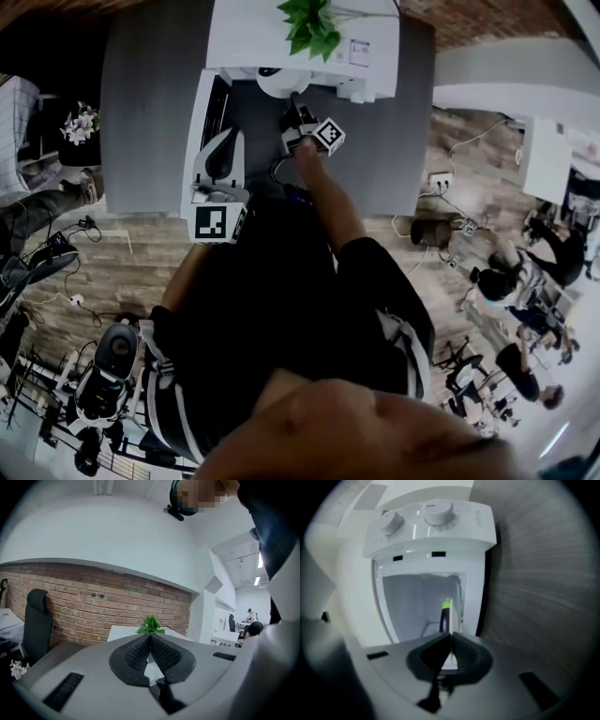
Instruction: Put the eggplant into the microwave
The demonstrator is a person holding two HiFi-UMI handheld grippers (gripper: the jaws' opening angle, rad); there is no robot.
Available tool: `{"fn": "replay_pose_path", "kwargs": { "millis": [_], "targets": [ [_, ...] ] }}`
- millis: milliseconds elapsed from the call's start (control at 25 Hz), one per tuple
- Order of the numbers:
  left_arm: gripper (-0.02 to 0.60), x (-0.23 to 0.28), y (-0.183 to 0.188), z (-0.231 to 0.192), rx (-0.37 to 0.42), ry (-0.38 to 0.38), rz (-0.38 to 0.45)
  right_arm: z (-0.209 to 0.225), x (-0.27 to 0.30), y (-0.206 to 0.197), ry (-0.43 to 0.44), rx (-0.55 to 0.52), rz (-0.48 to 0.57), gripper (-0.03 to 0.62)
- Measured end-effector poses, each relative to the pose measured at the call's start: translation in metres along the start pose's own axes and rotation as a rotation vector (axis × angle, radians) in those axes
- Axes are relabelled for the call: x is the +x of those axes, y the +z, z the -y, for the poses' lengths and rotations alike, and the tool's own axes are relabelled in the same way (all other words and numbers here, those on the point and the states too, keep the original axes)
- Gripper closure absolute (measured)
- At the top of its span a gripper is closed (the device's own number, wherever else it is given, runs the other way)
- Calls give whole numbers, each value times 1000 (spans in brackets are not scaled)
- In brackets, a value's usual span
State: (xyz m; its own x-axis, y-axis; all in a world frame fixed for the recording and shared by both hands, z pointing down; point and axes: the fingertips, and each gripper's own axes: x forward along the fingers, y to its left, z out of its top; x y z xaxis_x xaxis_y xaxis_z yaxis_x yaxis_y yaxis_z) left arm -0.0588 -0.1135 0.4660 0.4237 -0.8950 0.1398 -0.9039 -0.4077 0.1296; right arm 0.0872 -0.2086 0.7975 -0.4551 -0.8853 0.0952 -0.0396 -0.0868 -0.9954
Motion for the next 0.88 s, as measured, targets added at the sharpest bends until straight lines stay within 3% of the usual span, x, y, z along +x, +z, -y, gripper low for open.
{"fn": "replay_pose_path", "kwargs": {
  "millis": [880],
  "targets": [
    [545,1,-6,-4,-11,4,-15,-4,28,8,-31,35,27,557]
  ]
}}
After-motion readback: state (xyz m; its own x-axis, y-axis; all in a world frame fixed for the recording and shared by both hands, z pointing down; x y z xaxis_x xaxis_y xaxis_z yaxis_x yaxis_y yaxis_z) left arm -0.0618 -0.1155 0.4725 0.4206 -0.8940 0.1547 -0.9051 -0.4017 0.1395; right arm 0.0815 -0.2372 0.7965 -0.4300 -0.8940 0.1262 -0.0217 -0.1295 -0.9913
